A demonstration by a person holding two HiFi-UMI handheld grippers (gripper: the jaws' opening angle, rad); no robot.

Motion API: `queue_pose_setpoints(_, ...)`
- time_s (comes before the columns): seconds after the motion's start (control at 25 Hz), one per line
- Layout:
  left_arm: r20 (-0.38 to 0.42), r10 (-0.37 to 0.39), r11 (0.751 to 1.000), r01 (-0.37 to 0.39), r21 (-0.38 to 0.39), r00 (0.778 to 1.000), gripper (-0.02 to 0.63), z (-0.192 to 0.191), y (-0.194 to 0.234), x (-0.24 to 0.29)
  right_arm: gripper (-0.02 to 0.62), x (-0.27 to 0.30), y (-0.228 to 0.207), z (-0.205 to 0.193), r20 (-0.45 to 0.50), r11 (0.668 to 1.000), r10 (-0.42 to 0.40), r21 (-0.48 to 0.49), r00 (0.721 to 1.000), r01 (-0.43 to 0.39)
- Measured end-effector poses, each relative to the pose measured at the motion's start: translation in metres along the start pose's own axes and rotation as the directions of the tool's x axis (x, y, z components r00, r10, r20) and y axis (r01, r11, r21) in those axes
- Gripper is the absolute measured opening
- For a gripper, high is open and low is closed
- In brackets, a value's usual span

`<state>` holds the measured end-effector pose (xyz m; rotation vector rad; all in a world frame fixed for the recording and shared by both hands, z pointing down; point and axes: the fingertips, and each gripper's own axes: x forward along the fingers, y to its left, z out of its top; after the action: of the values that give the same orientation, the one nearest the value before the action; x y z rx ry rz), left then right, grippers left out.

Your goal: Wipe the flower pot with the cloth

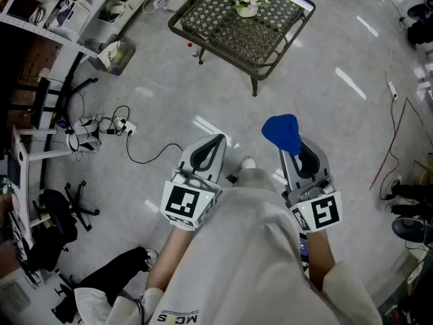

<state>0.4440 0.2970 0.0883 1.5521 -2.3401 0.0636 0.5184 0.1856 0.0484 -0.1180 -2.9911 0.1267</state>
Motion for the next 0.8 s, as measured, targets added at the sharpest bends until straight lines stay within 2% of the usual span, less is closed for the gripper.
queue_pose_setpoints(0.2,0.006,-0.006,0.999,0.006,0.043,1.0,0.021,0.013,0.013,-0.002,0.084,0.013,0.012,0.002,0.019,1.0,-0.007,0.022,1.0,0.007)
queue_pose_setpoints(0.32,0.019,-0.016,0.999,0.015,0.038,1.0,0.021,0.02,0.029,-0.012,0.084,0.028,0.026,0.001,0.012,1.0,-0.006,0.018,1.0,0.006)
queue_pose_setpoints(0.48,0.022,-0.007,1.0,0.007,0.01,1.0,0.021,0.02,0.082,-0.036,0.086,0.074,0.056,0.002,-0.002,1.0,0.016,-0.005,1.0,-0.016)
queue_pose_setpoints(0.64,0.01,-0.023,0.999,0.023,0.022,1.0,0.021,0.009,0.139,-0.058,0.087,0.108,0.073,0.005,0.022,0.994,-0.043,0.105,0.999,0.041)
queue_pose_setpoints(0.8,0.025,-0.058,0.998,0.058,0.024,0.998,0.021,0.012,0.189,-0.065,0.087,0.143,0.088,0.003,-0.009,0.991,-0.097,0.094,0.995,0.097)
